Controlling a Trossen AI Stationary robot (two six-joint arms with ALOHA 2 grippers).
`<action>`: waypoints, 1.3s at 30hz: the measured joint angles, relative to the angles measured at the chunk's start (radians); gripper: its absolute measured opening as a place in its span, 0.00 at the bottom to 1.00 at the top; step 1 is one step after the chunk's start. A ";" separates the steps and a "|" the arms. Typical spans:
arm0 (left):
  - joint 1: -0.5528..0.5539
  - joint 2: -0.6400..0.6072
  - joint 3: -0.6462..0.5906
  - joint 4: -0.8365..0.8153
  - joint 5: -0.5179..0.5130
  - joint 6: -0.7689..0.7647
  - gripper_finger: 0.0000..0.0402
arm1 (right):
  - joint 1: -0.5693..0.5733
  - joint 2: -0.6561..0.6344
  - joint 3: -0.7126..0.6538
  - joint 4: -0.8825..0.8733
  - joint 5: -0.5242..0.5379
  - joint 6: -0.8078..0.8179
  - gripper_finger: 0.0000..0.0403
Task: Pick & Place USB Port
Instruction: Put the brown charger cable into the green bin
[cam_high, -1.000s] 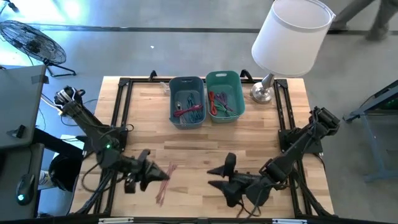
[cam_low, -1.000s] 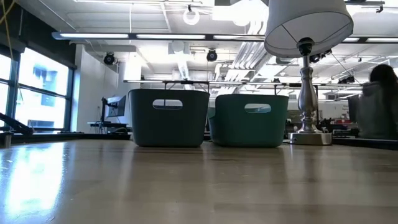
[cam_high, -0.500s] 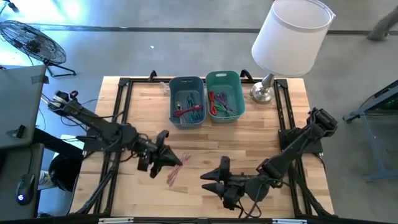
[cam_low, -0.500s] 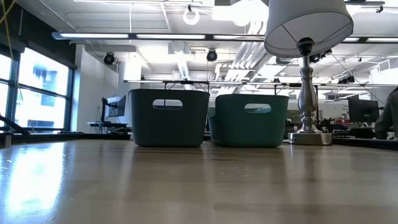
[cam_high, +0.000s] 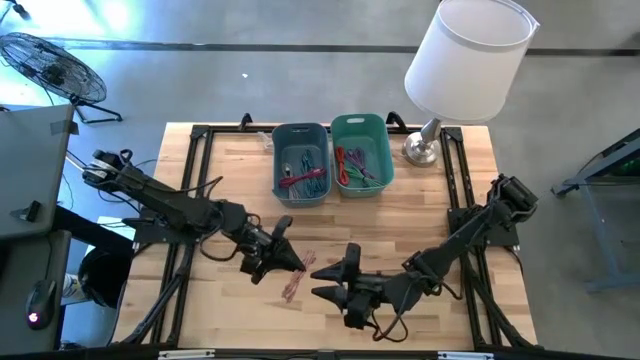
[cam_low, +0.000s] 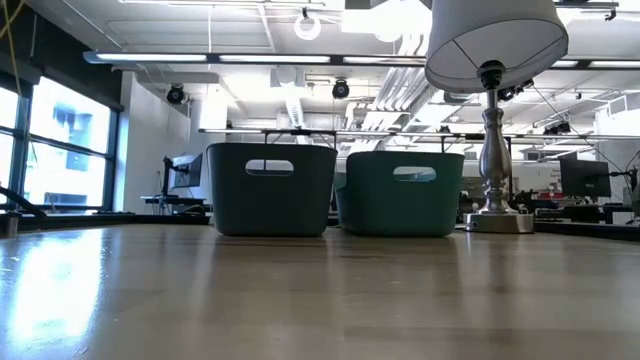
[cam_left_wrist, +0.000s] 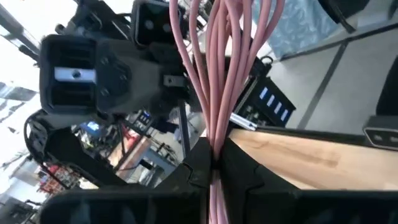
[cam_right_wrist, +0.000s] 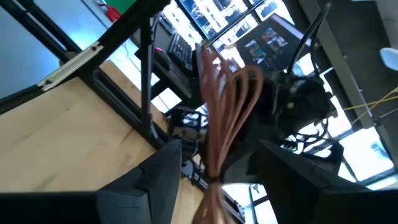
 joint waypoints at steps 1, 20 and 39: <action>0.006 0.000 0.000 -0.004 0.006 0.000 0.02 | 0.000 0.000 0.000 0.005 0.000 -0.007 0.49; 0.030 0.044 0.000 -0.004 0.043 0.010 0.02 | -0.080 0.000 0.000 -0.011 -0.246 0.151 0.49; 0.030 0.044 0.000 -0.031 0.023 0.014 0.03 | -0.156 0.022 0.000 -0.040 -0.354 0.248 0.41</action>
